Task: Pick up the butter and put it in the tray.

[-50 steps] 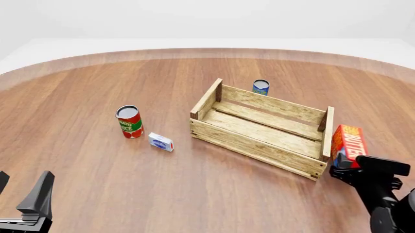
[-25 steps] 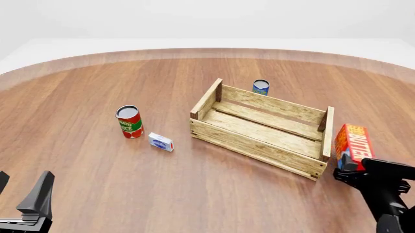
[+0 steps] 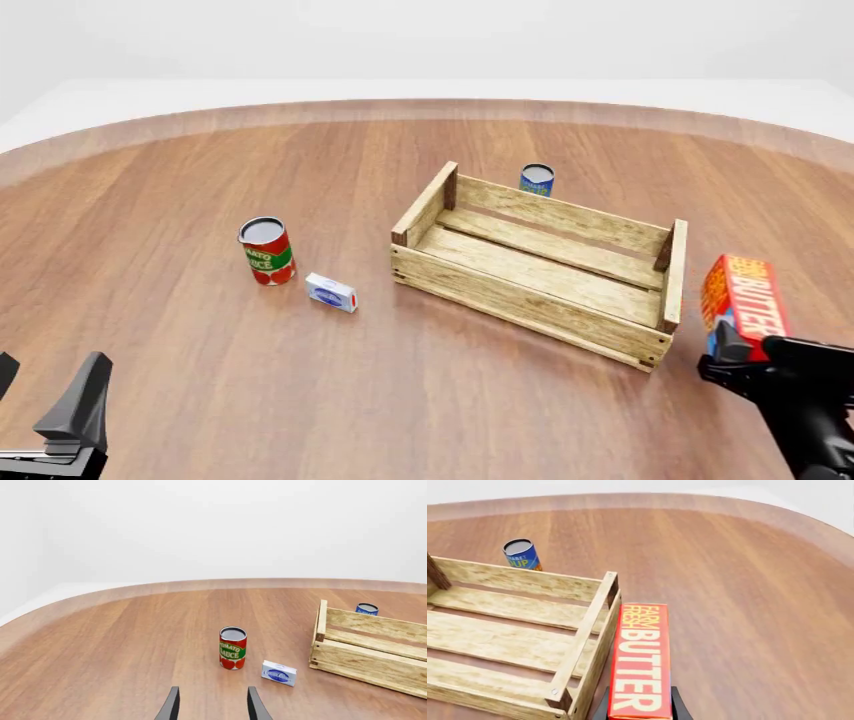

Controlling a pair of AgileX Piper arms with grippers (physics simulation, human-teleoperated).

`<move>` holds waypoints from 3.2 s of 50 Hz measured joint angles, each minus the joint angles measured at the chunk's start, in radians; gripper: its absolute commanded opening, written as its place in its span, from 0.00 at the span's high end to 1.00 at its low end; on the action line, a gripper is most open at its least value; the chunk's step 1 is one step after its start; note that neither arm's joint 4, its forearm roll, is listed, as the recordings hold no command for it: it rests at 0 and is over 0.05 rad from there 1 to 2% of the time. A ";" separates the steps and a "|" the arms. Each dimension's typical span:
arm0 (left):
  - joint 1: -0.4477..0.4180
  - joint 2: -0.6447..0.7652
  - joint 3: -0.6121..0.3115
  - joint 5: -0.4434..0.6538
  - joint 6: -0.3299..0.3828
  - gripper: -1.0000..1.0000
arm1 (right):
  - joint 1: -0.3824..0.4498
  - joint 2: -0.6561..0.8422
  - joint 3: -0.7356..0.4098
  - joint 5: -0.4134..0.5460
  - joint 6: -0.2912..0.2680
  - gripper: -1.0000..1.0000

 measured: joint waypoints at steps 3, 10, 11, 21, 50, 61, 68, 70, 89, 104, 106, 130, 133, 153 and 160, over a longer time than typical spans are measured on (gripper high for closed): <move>0.000 0.000 0.000 0.000 0.000 0.00 | -0.001 -0.030 0.009 0.016 0.000 1.00; 0.000 0.000 0.000 0.000 0.000 0.00 | -0.001 -0.108 0.031 0.062 0.000 1.00; 0.000 0.000 0.000 0.000 0.000 0.00 | -0.001 -0.120 0.033 0.070 0.000 1.00; 0.000 0.000 0.000 0.000 0.000 0.00 | 0.003 -0.279 0.053 0.192 -0.002 1.00; 0.000 0.000 0.000 0.000 0.000 0.00 | 0.045 -0.803 0.013 0.704 -0.005 1.00; 0.000 0.000 0.000 0.000 0.000 0.00 | 0.065 -0.950 -0.036 0.881 -0.009 1.00; 0.000 0.000 0.000 0.000 0.000 0.00 | 0.077 -1.018 -0.074 0.977 -0.015 1.00; 0.000 0.000 0.000 0.000 0.000 0.00 | 0.081 -1.034 -0.084 1.000 -0.017 1.00; 0.000 0.000 0.000 0.000 0.000 0.00 | 0.140 -1.101 -0.201 1.168 -0.036 1.00; 0.000 0.000 0.000 0.000 0.000 0.00 | 0.193 -1.077 -0.279 1.224 -0.054 1.00; 0.000 0.000 0.000 0.000 0.000 0.00 | 0.199 -1.070 -0.290 1.229 -0.057 1.00; 0.000 0.000 0.000 0.000 0.000 0.00 | 0.274 -0.932 -0.378 1.213 -0.081 1.00; 0.000 0.000 0.000 0.000 0.000 0.00 | 0.285 -0.908 -0.390 1.204 -0.083 1.00; 0.000 0.000 0.000 0.000 0.000 0.00 | 0.342 -0.753 -0.471 1.149 -0.089 1.00; 0.000 0.000 0.000 0.000 0.000 0.00 | 0.361 -0.712 -0.495 1.140 -0.090 1.00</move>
